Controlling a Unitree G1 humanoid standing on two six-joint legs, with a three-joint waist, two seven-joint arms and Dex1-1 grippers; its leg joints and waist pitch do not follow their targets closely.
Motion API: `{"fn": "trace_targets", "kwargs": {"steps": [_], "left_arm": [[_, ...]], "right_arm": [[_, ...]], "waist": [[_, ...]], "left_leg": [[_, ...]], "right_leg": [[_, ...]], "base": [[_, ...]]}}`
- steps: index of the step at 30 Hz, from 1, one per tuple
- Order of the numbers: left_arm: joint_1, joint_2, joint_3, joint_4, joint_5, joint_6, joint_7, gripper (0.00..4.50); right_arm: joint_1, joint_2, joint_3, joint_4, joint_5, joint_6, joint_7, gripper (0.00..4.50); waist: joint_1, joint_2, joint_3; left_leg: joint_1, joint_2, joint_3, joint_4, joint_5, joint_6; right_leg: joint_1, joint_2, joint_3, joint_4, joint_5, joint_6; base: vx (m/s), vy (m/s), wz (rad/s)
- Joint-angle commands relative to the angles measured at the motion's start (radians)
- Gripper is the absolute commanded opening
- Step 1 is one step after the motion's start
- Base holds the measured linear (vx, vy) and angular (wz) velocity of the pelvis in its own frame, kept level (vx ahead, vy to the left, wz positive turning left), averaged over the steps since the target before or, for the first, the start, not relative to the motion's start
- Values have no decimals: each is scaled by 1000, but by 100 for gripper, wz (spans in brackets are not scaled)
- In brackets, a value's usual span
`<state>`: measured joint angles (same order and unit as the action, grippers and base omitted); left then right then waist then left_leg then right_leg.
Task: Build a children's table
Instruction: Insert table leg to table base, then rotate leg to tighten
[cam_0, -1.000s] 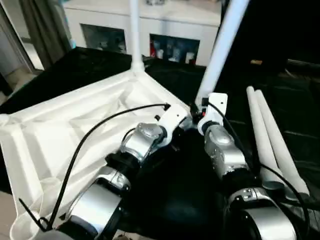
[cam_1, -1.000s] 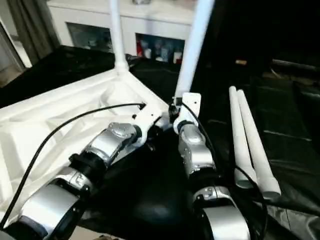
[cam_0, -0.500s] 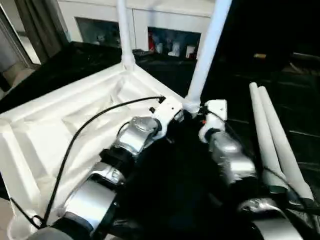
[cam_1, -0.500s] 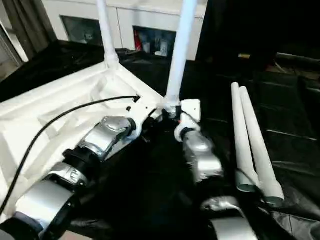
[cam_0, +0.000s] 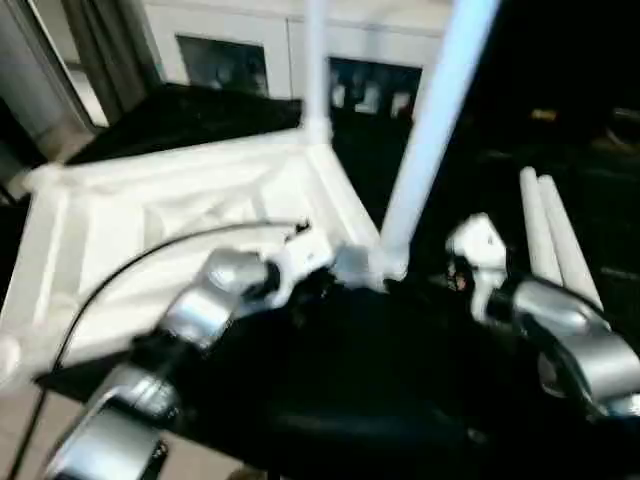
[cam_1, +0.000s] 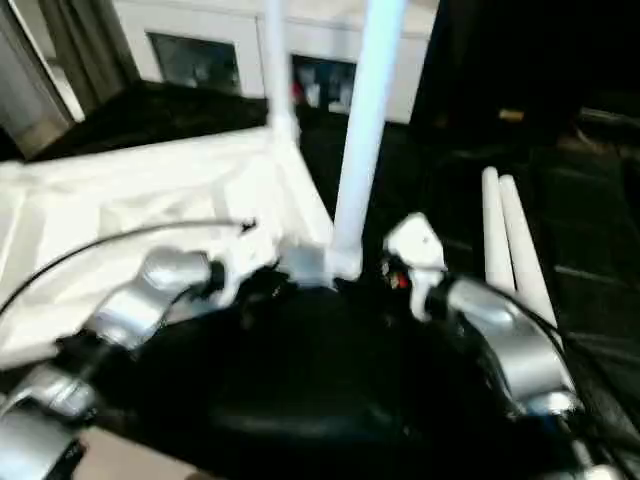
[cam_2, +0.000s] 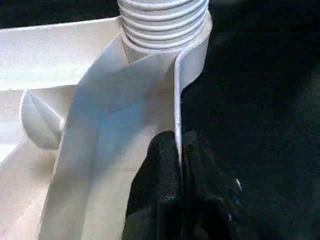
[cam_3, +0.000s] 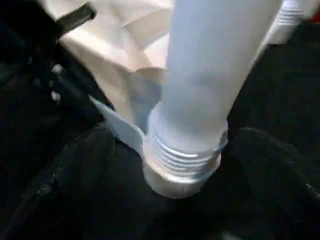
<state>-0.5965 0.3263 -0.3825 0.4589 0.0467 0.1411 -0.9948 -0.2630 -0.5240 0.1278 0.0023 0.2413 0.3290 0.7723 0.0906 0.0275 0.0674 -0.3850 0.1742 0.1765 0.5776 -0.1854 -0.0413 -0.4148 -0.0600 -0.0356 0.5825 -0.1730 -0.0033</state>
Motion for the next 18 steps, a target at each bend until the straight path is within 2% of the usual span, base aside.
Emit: {"fn": "trace_targets", "kwargs": {"steps": [1,5,10,14,18], "left_arm": [[13,0,-20,-76,-43,-25,-58,0],[33,15,-16,-130,-56,-9,-94,0],[42,22,-13,-152,-63,-3,-112,0],[45,23,-12,-156,-62,1,-112,0],[50,23,-7,-169,-54,12,-117,0]], "right_arm": [[6,-17,14,-43,1,21,25,430],[17,-47,46,-69,-13,39,56,430],[25,-62,64,-75,-23,40,78,430],[24,-60,71,-63,-42,32,82,430],[7,-46,73,-23,-63,21,48,430]], "waist": [[3,-11,-72],[6,-12,-73],[8,-16,-72],[9,-17,-74],[10,-16,-79]], "left_leg": [[19,59,-12,-54,-88,104],[19,61,-14,-53,-107,85],[18,55,-13,-51,-143,60],[16,54,-14,-48,-141,57],[15,52,-15,-43,-106,64]], "right_leg": [[60,-82,41,-38,-16,-280],[61,-82,40,-37,-52,-271],[58,-82,41,-43,-141,-242],[58,-82,41,-42,-153,-233],[59,-80,39,-34,-108,-243]], "base": [[0,0,0],[0,0,0],[0,0,0],[0,0,0],[0,0,0]]}}
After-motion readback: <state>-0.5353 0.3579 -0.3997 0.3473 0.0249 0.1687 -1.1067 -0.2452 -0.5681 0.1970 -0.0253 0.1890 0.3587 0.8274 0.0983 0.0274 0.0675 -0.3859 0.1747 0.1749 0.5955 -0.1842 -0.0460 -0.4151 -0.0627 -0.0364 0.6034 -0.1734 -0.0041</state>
